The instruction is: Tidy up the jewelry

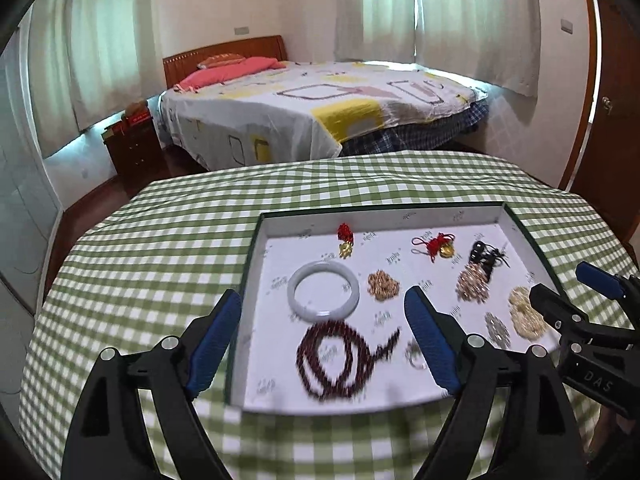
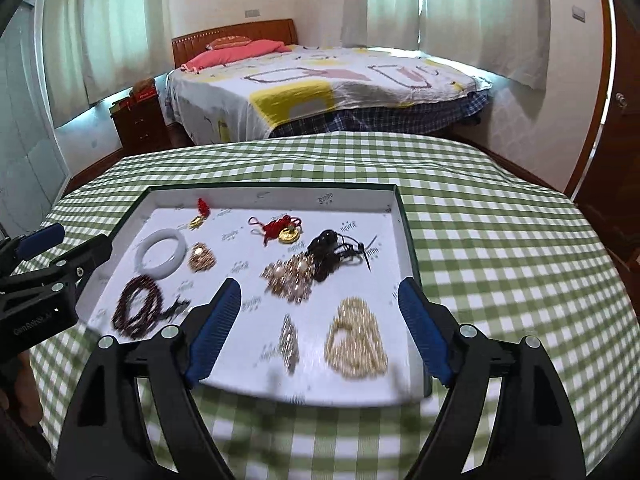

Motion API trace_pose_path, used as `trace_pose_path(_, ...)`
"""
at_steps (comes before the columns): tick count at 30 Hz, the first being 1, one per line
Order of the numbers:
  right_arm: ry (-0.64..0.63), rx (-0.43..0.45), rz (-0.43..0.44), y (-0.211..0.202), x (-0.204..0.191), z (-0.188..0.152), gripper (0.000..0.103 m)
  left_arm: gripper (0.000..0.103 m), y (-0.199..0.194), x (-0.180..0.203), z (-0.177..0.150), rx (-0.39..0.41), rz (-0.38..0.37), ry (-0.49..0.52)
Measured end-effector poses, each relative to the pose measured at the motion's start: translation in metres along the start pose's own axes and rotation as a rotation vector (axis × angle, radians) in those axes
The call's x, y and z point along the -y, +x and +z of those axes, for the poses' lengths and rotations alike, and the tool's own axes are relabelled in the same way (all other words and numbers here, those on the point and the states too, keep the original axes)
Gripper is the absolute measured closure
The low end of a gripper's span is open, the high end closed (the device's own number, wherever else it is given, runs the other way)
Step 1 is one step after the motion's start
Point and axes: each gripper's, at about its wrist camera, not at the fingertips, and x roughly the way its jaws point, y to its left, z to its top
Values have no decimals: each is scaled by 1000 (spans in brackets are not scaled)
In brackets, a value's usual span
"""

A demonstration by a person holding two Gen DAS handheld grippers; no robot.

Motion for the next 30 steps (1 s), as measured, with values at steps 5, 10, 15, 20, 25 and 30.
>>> trace_pose_path(5,-2,23,4,-30,-5,-11,23,22,-36,-6,-14,33,1,-21)
trace_pose_path(10,2,52,9,-60,-9,-17,22,22,-67,-11,-24,66,3,-37)
trace_pose_path(15,-2,97,12,-94,-14,-19,18,22,-92,-17,-30,78,10,-66)
trace_pose_path(20,-15,135,21,-122,-20,-20,18,21,-119,-21,-34,111,16,-70)
trace_pose_path(25,-27,161,27,-147,-25,-24,15,19,-144,-24,-37,155,22,-71)
trace_pose_path(30,-23,182,32,-165,-26,-29,12,19,-162,-26,-40,184,30,-76)
